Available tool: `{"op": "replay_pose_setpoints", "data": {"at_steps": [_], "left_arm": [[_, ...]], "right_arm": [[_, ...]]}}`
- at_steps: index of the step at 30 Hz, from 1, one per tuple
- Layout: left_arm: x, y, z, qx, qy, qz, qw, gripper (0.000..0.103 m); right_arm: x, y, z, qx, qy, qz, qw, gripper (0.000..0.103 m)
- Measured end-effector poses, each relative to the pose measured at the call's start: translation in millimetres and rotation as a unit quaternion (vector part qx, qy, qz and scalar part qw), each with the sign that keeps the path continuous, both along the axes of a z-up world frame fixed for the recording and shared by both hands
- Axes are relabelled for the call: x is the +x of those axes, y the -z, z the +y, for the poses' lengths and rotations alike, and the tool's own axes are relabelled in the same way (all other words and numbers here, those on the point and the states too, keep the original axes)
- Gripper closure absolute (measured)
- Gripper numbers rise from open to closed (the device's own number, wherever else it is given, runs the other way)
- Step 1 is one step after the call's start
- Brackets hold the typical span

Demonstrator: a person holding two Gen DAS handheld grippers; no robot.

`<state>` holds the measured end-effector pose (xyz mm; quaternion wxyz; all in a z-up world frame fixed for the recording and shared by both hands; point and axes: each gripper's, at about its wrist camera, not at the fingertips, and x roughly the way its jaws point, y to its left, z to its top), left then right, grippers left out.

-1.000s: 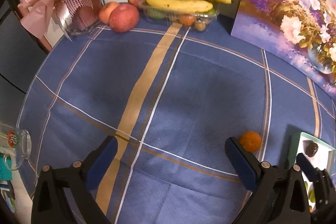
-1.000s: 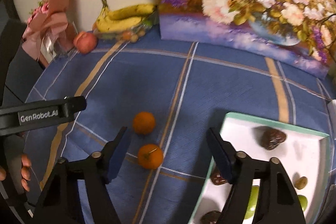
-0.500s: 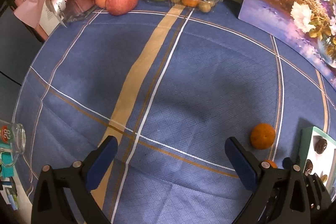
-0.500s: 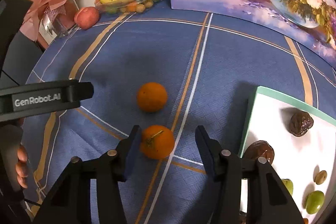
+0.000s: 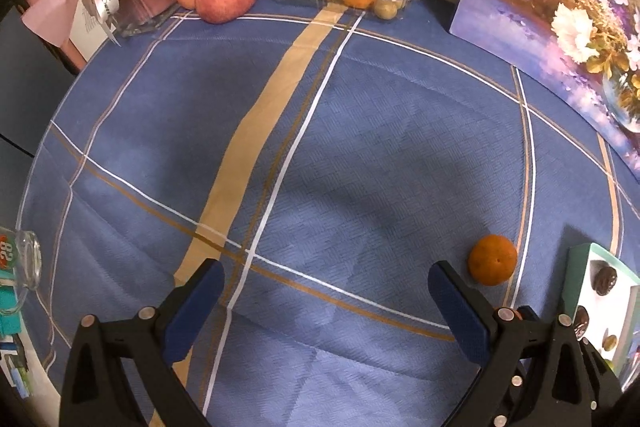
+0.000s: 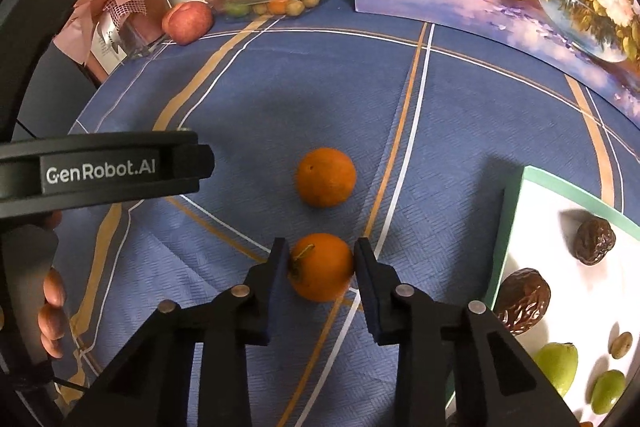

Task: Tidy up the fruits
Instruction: 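Grasp an orange on the cloth with the right tool, then grasp the other orange with left tool while right tool holds its orange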

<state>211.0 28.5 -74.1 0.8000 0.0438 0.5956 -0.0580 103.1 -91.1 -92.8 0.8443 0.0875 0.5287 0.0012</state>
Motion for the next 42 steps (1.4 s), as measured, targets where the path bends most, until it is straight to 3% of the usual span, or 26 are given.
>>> {"op": "replay_pose_setpoints", "data": {"at_steps": [7, 9, 16, 19, 20, 26, 28, 35, 42], "left_arm": [[-1.7, 0.3, -13.1, -0.068, -0.001, 0.006, 0.9977, 0.005], [-3.2, 0.4, -21.8, -0.080, 0.011, 0.006, 0.9967, 0.018], [-13.2, 7.0, -59.5, -0.120, 0.061, 0.019, 0.9908, 0.037], [-17.3, 7.7, -68.7, -0.119, 0.073, 0.015, 0.9901, 0.042], [-17.7, 8.4, -71.2, -0.119, 0.077, 0.016, 0.9898, 0.048], [-17.9, 14.3, -78.7, -0.116, 0.080, 0.022, 0.9898, 0.056], [-19.1, 14.7, -81.2, -0.123, 0.082, 0.028, 0.9887, 0.064], [-25.9, -1.5, -89.2, -0.133, 0.080, 0.021, 0.9876, 0.068], [-50.0, -32.6, -112.2, -0.149, 0.114, 0.005, 0.9823, 0.068]], "right_arm": [[-4.6, -11.5, -22.1, 0.002, 0.030, -0.015, 0.999, 0.069], [-8.3, -16.2, -32.4, 0.005, 0.043, -0.021, 0.999, 0.069], [-19.7, -35.8, -65.5, 0.011, 0.080, -0.044, 0.996, 0.069], [-22.8, -43.2, -76.9, 0.017, 0.093, -0.055, 0.994, 0.069], [-24.5, -46.0, -80.5, 0.018, 0.096, -0.058, 0.993, 0.069], [-31.1, -57.7, -94.8, 0.021, 0.111, -0.073, 0.991, 0.069], [-34.4, -61.2, -98.3, 0.021, 0.114, -0.077, 0.990, 0.069], [-42.0, -69.3, -105.7, 0.021, 0.123, -0.087, 0.988, 0.069], [-56.8, -75.1, -127.6, 0.025, 0.163, -0.084, 0.983, 0.069]]}}
